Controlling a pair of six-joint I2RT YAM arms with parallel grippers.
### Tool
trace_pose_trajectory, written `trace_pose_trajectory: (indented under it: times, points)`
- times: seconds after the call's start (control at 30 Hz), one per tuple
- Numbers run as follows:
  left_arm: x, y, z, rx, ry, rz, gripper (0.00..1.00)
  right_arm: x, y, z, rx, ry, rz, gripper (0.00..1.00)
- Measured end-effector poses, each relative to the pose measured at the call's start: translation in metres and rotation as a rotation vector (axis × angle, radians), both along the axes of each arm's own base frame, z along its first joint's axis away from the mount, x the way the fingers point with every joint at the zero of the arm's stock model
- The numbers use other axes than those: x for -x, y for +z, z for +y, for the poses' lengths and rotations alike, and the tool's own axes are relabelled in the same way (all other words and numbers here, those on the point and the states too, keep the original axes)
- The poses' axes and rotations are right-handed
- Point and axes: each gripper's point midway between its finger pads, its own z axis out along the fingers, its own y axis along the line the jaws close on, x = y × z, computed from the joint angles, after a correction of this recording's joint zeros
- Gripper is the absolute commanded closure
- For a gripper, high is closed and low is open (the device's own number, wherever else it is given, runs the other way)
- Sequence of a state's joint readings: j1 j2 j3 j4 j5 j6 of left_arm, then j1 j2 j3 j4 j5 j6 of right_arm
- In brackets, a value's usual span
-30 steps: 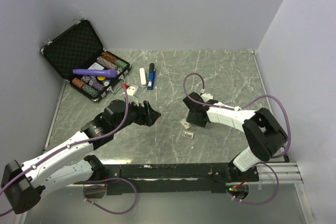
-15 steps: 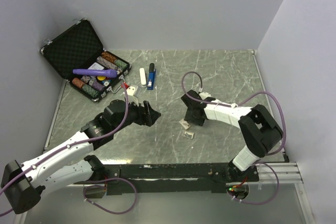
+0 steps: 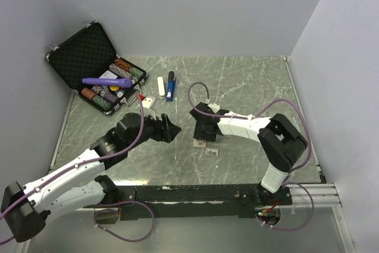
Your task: Unload the staples from the stapler
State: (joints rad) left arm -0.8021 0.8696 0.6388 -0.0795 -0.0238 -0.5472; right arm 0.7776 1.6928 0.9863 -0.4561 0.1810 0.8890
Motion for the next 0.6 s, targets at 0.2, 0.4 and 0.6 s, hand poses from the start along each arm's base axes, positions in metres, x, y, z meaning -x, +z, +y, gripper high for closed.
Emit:
trace_pose_trajectory:
  times: [0.2, 0.4, 0.6]
  points:
    - [0.001, 0.005, 0.002, 0.010, 0.003, -0.011, 0.20, 0.011, 0.002, 0.027, -0.066, 0.082, 0.016, 0.48]
    - [0.001, 0.004, 0.003, 0.007, 0.005, -0.009, 0.20, 0.029, 0.004, 0.051, -0.101, 0.178, 0.045, 0.48]
    - [0.002, -0.005, 0.004, 0.004, 0.020, 0.016, 0.20, 0.034, 0.008, 0.045, -0.087, 0.188, 0.036, 0.47]
